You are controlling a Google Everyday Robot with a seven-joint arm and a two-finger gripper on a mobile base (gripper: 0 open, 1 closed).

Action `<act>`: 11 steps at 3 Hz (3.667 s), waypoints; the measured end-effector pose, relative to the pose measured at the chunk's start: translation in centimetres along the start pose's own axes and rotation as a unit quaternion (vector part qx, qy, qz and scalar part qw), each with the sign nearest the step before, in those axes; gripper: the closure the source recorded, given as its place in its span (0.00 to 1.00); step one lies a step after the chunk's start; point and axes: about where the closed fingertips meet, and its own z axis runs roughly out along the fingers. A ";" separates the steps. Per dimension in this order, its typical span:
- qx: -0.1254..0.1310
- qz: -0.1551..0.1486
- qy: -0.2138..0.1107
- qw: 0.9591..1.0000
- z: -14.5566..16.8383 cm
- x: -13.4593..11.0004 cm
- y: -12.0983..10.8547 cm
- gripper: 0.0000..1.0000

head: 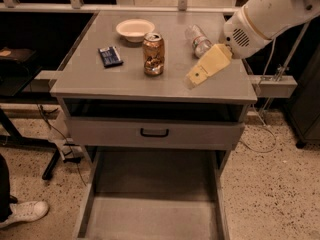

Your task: Place orange can into middle drawer

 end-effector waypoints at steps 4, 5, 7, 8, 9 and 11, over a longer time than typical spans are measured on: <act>0.044 0.008 -0.113 0.993 4.6 -9.5 -0.8 0.00; 0.048 0.015 -0.129 0.990 6.9 -12.1 -1.3 0.00; 0.048 0.022 -0.124 0.991 11.0 -14.8 -3.2 0.00; 0.046 0.013 -0.119 0.992 12.4 -16.2 -3.9 0.00; 0.043 -0.005 -0.132 0.990 13.4 -17.3 -4.0 0.00; 0.043 -0.006 -0.132 0.990 13.4 -17.3 -4.0 0.43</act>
Offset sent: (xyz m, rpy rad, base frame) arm 0.0158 0.0181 -0.0172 0.0609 -0.0571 -0.0344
